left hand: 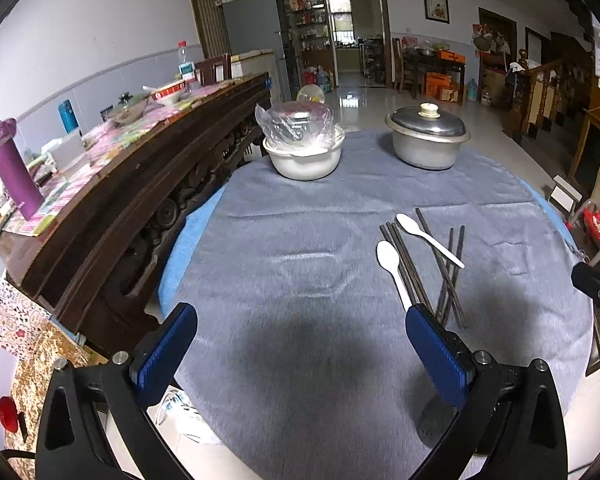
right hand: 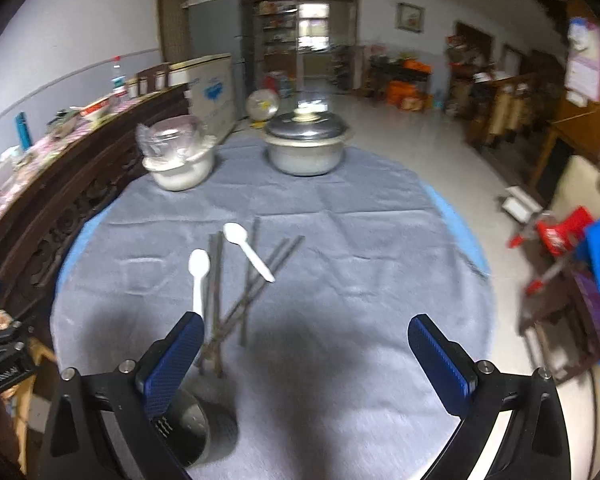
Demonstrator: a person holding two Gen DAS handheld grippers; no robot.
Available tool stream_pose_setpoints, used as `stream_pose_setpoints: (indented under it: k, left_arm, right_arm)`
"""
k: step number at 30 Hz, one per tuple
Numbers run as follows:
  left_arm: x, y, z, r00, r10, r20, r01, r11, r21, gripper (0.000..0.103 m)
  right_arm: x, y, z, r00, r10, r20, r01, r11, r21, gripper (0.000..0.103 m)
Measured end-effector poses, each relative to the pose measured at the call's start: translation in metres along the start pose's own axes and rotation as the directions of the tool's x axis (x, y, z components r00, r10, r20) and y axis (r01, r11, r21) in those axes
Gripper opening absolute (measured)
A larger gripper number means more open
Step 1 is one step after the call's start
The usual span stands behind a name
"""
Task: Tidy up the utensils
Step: 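Grasp one white spoon with the right tool while the left tool grasps the other spoon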
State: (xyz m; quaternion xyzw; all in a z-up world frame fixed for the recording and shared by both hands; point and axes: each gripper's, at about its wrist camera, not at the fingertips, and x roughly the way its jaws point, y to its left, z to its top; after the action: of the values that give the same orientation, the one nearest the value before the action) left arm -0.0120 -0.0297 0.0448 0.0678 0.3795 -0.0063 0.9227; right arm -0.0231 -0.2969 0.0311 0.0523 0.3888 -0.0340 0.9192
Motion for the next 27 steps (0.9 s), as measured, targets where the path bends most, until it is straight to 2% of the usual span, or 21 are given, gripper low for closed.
stream_pose_setpoints:
  k: [2,7,12,14,16,18,21,24,27]
  left_arm:
    - [0.017,0.006,0.007,1.000,-0.008,-0.029,0.008,1.000,-0.018,0.103]
    - [0.064,0.018,0.019,0.986,-0.084,-0.142,0.074,0.994,-0.076,0.103]
    - [0.105,0.011,0.025,0.960,-0.179,-0.214,0.160,0.982,-0.104,0.101]
    - [0.118,0.001,0.027,0.953,-0.207,-0.223,0.191,0.977,-0.092,0.093]
    - [0.132,-0.007,0.027,0.940,-0.234,-0.250,0.217,0.972,-0.092,0.090]
    - [0.148,-0.013,0.028,0.920,-0.281,-0.273,0.259,0.959,-0.115,0.090]
    - [0.168,-0.020,0.027,0.906,-0.306,-0.292,0.279,0.951,-0.131,0.090]
    - [0.185,-0.024,0.026,0.892,-0.327,-0.311,0.294,0.944,-0.150,0.090]
    - [0.197,-0.028,0.028,0.878,-0.351,-0.326,0.311,0.935,-0.168,0.090]
  right_arm:
    - [0.023,-0.002,0.015,0.997,0.068,-0.029,-0.068,0.998,-0.010,0.100]
    - [0.091,0.001,0.048,0.972,0.199,-0.128,-0.204,0.979,-0.028,0.082]
    - [0.154,0.021,0.071,0.928,0.298,-0.222,-0.321,0.944,-0.078,0.069]
    - [0.179,0.029,0.079,0.908,0.332,-0.257,-0.363,0.928,-0.082,0.060]
    - [0.203,0.035,0.085,0.881,0.373,-0.290,-0.406,0.912,-0.061,0.058]
    - [0.222,0.038,0.090,0.869,0.389,-0.306,-0.424,0.904,-0.053,0.057]
    - [0.251,0.043,0.095,0.842,0.421,-0.338,-0.459,0.887,-0.039,0.057]
    - [0.274,0.047,0.101,0.832,0.418,-0.364,-0.461,0.886,-0.036,0.057]
    - [0.291,0.052,0.104,0.837,0.393,-0.381,-0.443,0.895,-0.050,0.057]
